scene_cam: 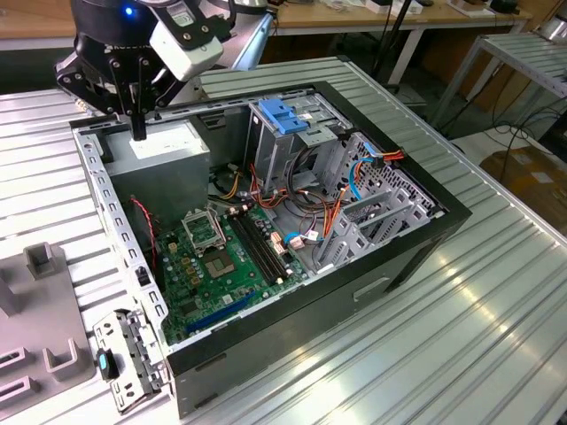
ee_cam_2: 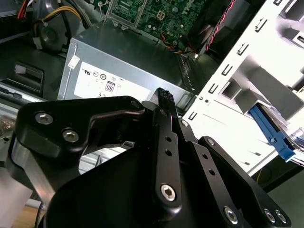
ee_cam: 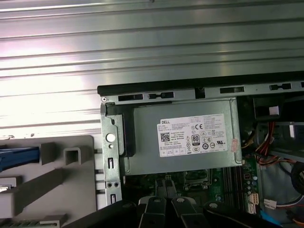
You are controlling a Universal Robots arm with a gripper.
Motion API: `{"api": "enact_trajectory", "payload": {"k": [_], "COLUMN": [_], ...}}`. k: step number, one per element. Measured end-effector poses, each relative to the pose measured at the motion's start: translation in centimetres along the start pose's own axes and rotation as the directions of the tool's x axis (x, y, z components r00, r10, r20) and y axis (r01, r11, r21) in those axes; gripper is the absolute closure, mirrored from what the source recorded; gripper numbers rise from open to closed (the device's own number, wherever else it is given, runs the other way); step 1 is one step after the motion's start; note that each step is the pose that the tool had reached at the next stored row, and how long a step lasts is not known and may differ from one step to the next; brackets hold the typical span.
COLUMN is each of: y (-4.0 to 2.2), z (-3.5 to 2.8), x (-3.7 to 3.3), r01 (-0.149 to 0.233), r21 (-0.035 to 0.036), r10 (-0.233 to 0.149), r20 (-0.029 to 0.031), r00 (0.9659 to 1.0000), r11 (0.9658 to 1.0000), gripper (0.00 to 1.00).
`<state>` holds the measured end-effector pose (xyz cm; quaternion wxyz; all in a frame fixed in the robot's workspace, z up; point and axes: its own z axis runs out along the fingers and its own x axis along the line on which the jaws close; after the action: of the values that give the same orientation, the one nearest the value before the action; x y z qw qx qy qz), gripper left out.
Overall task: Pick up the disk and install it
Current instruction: 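Reach for the disk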
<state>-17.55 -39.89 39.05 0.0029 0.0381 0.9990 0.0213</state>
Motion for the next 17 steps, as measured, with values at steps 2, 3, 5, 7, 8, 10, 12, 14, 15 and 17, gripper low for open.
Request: {"api": "enact_trajectory", "payload": {"k": [2, 3, 5, 7, 8, 10, 12, 14, 15, 17], "y": [-0.01, -0.02, -0.04, -0.06, -0.06, -0.08, -0.10, -0.11, -0.12, -0.13], "z": [0.00, 0.01, 0.01, 0.02, 0.02, 0.02, 0.03, 0.03, 0.03, 0.04], "x": [0.13, 0.28, 0.43, 0.71, 0.81, 0.96, 1.23, 1.37, 1.49, 1.66], "r01": [0.000, 0.000, 0.000, 0.000, 0.000, 0.000, 0.000, 0.000, 0.000, 0.000], "r21": [0.0001, 0.0001, 0.0001, 0.0002, 0.0002, 0.0002, 0.0003, 0.0003, 0.0004, 0.0004], "r10": [0.000, 0.000, 0.000, 0.000, 0.000, 0.000, 0.000, 0.000, 0.000, 0.000], "r20": [-0.0004, -0.0007, -0.0012, -0.0022, -0.0024, -0.0028, -0.0035, -0.0039, -0.0042, -0.0045], "r00": [1.0000, 1.0000, 1.0000, 1.0000, 1.0000, 1.0000, 1.0000, 1.0000, 1.0000, 1.0000], "r11": [1.0000, 1.0000, 1.0000, 1.0000, 1.0000, 1.0000, 1.0000, 1.0000, 1.0000, 1.0000], "gripper": [0.89, 0.89, 0.89, 0.89, 0.89, 0.89, 0.89, 0.89, 0.89, 0.89]}}
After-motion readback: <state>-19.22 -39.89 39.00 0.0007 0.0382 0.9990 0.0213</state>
